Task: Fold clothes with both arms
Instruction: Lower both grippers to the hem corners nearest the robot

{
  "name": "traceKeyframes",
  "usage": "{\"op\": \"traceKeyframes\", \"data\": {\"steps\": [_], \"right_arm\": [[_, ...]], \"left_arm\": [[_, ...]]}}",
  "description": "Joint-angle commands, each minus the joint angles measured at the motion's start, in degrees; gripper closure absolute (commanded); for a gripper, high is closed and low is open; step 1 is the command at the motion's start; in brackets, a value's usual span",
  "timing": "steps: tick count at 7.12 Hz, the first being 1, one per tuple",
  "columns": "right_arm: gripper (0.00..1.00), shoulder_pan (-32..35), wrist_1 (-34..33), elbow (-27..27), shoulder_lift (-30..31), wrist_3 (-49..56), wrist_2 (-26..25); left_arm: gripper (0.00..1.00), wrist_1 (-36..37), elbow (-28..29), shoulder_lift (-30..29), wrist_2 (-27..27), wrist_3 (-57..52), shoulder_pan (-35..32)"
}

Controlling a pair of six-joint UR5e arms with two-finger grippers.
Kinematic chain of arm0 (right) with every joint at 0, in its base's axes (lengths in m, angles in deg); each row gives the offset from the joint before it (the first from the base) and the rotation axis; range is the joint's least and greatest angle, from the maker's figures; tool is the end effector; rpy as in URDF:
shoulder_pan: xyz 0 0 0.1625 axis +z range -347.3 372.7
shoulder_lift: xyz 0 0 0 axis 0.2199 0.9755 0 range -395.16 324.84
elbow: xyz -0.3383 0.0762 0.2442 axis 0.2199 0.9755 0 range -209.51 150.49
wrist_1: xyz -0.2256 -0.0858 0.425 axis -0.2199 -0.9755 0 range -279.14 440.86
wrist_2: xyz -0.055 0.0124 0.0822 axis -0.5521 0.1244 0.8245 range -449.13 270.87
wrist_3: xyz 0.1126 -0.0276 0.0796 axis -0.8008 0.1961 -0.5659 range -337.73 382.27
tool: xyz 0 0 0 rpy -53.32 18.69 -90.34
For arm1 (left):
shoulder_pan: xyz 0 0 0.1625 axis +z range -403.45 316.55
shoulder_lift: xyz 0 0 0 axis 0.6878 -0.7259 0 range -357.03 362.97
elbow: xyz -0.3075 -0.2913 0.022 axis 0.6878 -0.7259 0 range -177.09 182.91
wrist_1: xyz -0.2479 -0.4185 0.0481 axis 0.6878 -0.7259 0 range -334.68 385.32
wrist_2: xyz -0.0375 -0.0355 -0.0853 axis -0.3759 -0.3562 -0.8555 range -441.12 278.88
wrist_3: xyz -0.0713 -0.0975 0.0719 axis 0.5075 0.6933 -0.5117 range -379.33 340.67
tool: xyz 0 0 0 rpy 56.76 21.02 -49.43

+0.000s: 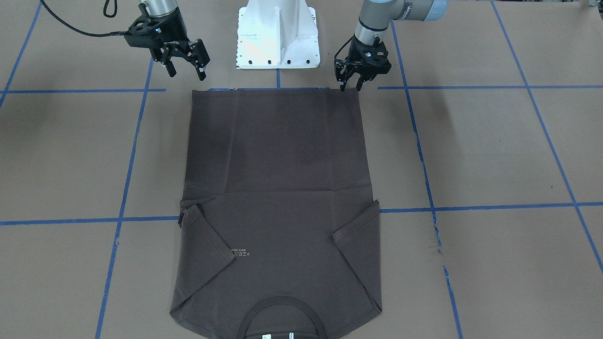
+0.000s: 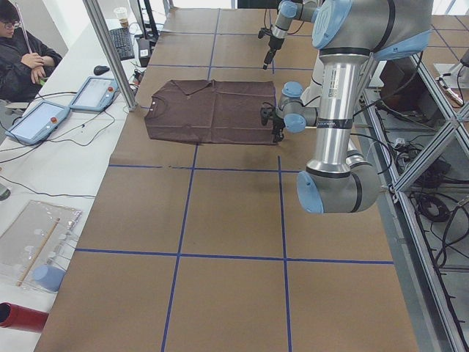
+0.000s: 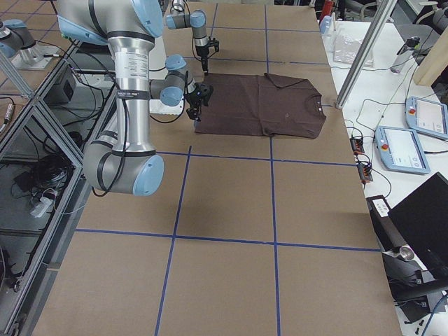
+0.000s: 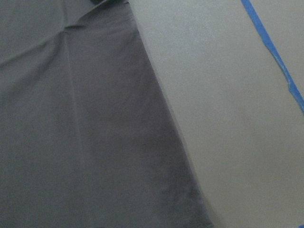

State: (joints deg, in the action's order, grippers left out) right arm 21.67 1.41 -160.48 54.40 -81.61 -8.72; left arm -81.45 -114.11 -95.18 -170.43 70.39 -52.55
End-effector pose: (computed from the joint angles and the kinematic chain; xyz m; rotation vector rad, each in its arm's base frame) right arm -0.4957 -0.2370 0.2825 0.1178 -0.9185 0.4460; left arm 0.5877 -0.2307 0.3197 0.0853 0.9033 -0.1489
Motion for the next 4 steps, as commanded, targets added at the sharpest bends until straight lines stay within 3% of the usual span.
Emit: {"op": "traceKeyframes", "data": {"steps": [1, 4], "right_arm": [[0.03, -0.2, 0.0, 0.0, 0.0, -0.1, -0.2], [0.03, -0.4, 0.0, 0.0, 0.0, 0.0, -0.3]], "left_arm": [[0.44, 0.4, 0.1, 0.2, 0.0, -0.1, 0.0], [0.46, 2.0, 0.2, 0.1, 0.0, -0.2, 0.5]]}}
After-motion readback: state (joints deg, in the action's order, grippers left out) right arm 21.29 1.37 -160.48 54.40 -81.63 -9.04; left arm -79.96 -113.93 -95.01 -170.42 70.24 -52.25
